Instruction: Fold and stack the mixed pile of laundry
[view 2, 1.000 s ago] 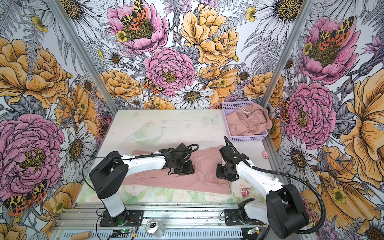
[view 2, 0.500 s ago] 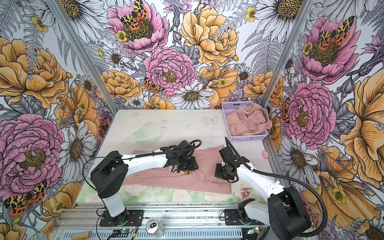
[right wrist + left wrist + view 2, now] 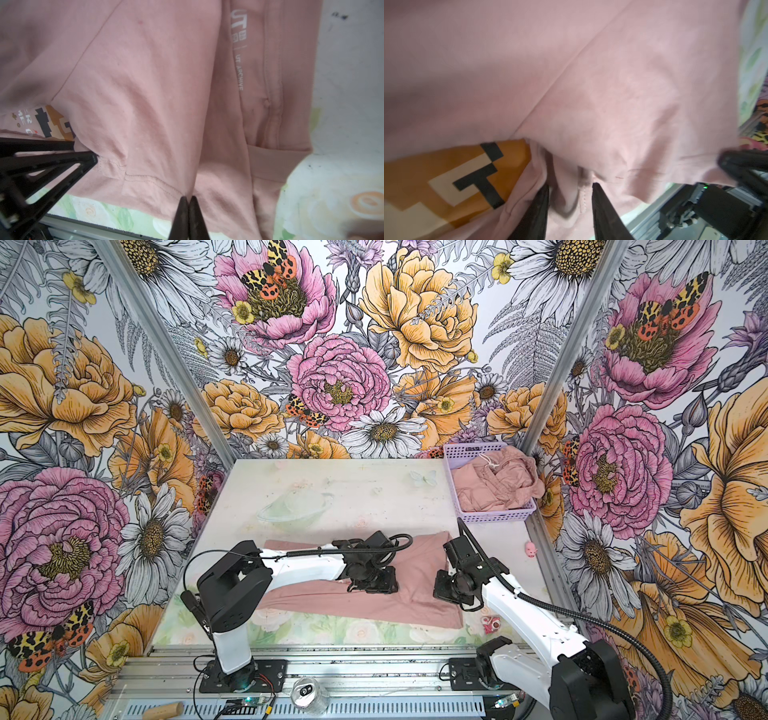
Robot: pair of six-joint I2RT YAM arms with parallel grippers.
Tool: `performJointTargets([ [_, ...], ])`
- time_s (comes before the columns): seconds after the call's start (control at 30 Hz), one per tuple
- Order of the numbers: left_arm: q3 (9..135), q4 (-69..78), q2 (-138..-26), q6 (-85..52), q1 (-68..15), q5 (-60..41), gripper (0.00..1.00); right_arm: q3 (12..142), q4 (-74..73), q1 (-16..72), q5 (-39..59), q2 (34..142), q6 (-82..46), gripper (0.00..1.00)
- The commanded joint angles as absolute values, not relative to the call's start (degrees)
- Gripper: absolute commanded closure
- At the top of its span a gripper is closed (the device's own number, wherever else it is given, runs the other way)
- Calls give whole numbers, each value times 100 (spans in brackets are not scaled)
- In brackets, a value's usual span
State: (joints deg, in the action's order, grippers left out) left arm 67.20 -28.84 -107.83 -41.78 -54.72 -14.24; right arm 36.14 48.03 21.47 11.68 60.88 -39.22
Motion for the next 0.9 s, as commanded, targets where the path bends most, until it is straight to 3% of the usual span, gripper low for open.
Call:
performJointTargets([
  [0.0,6777,-3178,-10779,-3977,-5510,-1225,64,3833,4852,2189,1125,6142,-3919,100],
  [0.1,6794,-3301,-10819,-3931,-5511,-1156,70,3839,4847,2189,1106,6170,-3898,100],
  [0.33,6809,-3306,-10767,-3942,-5515,-1173,100,3854,4849,2191,1033,6162,-3901,100],
  [0.87,6111,-3181,-10138,-4270,-5380,-1323,100,3537,4883,2150,488,6219,-3946,100],
])
